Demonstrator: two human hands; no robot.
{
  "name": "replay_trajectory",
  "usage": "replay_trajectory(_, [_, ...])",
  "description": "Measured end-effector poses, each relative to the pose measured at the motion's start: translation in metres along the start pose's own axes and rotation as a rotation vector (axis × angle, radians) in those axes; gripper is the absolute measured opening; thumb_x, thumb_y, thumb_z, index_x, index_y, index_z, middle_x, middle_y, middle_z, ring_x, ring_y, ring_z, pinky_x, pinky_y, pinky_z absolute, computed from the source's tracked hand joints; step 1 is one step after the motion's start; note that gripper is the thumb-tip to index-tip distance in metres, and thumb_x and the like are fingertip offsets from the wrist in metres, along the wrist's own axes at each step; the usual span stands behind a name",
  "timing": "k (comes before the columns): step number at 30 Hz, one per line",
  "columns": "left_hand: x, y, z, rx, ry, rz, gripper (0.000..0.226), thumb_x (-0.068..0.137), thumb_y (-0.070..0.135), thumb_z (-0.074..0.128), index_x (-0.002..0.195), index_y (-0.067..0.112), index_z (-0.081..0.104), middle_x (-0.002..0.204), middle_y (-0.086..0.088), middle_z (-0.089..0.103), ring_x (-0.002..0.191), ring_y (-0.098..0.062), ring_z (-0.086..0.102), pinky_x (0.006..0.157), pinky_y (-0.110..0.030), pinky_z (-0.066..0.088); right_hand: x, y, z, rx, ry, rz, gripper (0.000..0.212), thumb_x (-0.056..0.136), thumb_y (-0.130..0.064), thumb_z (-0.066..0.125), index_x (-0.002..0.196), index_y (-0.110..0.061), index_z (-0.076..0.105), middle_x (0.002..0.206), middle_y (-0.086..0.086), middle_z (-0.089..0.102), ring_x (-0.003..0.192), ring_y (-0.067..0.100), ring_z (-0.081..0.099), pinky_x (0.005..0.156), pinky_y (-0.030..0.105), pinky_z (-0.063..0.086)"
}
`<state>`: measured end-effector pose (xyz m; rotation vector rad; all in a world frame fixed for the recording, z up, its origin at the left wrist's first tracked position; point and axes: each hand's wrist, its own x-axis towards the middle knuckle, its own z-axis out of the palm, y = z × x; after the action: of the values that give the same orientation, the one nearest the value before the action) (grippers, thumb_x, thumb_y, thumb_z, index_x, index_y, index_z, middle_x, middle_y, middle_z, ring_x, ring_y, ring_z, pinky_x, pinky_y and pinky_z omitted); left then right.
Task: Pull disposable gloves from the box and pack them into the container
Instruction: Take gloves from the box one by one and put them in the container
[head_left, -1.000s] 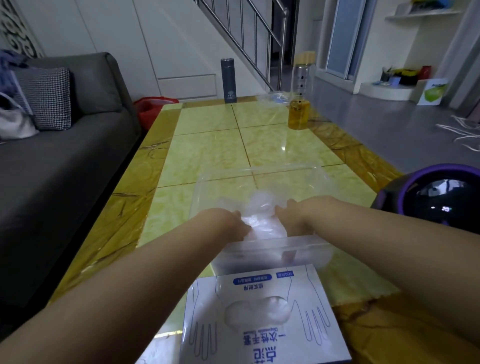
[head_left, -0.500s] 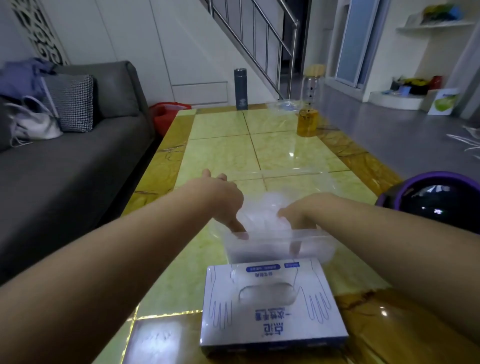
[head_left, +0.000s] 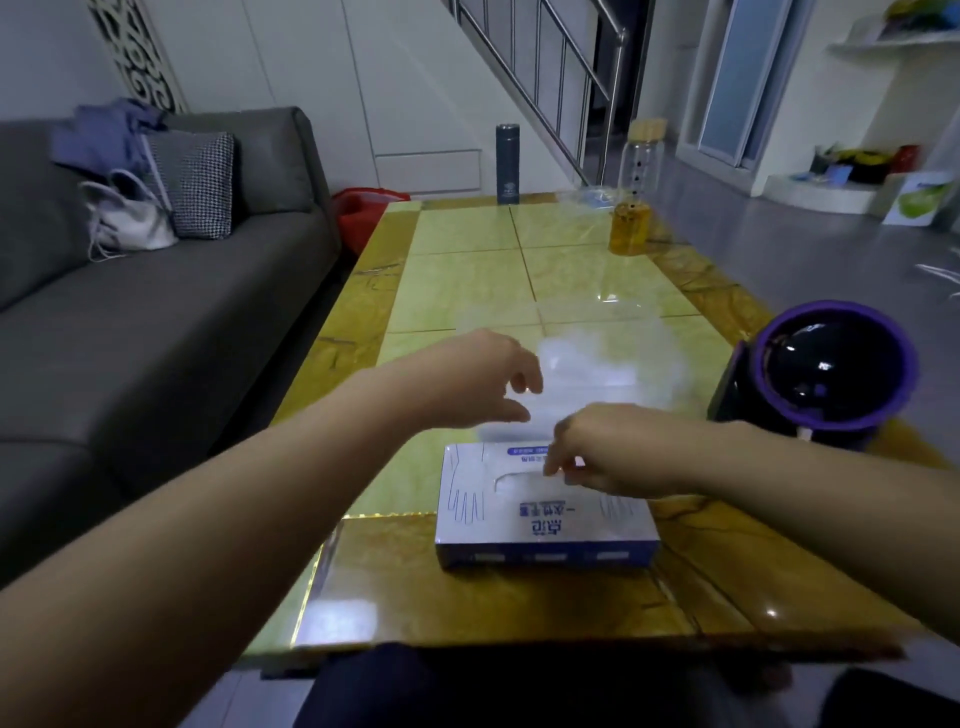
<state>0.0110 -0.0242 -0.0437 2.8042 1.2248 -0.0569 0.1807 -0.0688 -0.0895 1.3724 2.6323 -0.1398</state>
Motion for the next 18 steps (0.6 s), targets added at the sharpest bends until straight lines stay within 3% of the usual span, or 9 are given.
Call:
replay_trajectory(2, [-0.005,0.010,0.018,0.013,-0.124,-0.015,0.044,0.086,0.034,0.066,0.127,0.023,0.055,0.123,0.003,0.056,0.103,-0.012,0.052,0.087,-0.023,0.042,0.000,-0.001,0.021,-0.048,-0.042,0.015,0.040,0.096,-0.019,0.050,0.135,-0.029,0.051,0.130,-0.003,0.053,0.108,0.016,0.054,0.085,0.027,0.044])
replay_trajectory(6, [-0.016,0.014,0.056,-0.004,-0.347,-0.131,0.083,0.078,0.046,0.072,0.146,0.025,0.031,0.146,-0.003,0.034,0.127,-0.025,0.042,0.104,-0.038,0.039,0.005,0.000,0.034,-0.021,0.023,0.033,0.047,0.097,-0.023,0.050,0.141,-0.037,0.041,0.125,-0.001,0.049,0.107,0.020,0.054,0.084,0.034,0.047])
replay_trajectory(10, [-0.020,0.015,0.077,-0.055,-0.344,-0.131,0.092,0.073,0.048,0.075,0.148,0.029,0.024,0.151,0.000,0.024,0.133,-0.027,0.033,0.107,-0.042,0.036,0.014,-0.002,0.039,0.009,0.082,0.042,0.034,0.094,-0.025,0.055,0.127,-0.030,0.057,0.112,0.000,0.051,0.100,0.022,0.055,0.070,0.028,0.036])
replay_trajectory(13, [-0.023,0.014,0.082,-0.008,-0.311,-0.132,0.097,0.069,0.048,0.078,0.147,0.031,0.022,0.152,0.000,0.021,0.135,-0.029,0.028,0.106,-0.043,0.037,0.019,-0.004,0.041,0.072,0.136,0.049,0.021,0.092,-0.030,0.057,0.111,-0.025,0.067,0.108,-0.001,0.053,0.095,0.022,0.055,0.067,0.028,0.031])
replay_trajectory(18, [-0.022,0.009,0.081,0.009,-0.288,-0.125,0.101,0.065,0.054,0.078,0.147,0.028,0.025,0.150,0.002,0.026,0.132,-0.027,0.030,0.104,-0.039,0.038,0.017,-0.005,0.035,0.132,0.143,0.088,0.016,0.098,-0.028,0.046,0.106,-0.021,0.057,0.110,-0.001,0.054,0.097,0.022,0.054,0.071,0.030,0.036])
